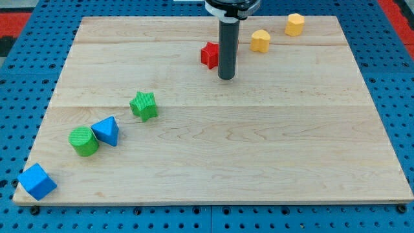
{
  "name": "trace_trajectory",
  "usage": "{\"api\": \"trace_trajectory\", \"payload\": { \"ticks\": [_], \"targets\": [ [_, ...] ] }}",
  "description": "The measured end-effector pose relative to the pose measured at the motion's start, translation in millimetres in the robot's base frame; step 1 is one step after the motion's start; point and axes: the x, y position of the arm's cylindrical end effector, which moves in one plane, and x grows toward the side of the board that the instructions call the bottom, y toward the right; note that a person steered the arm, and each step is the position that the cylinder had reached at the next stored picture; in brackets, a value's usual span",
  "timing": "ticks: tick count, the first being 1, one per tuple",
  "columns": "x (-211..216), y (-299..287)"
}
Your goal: Move red star closer to the red circle
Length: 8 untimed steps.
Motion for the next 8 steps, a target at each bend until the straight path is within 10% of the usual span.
{"api": "trace_trajectory", "payload": {
  "ticks": [8],
  "targets": [
    [-80.4, -62.9]
  ]
}}
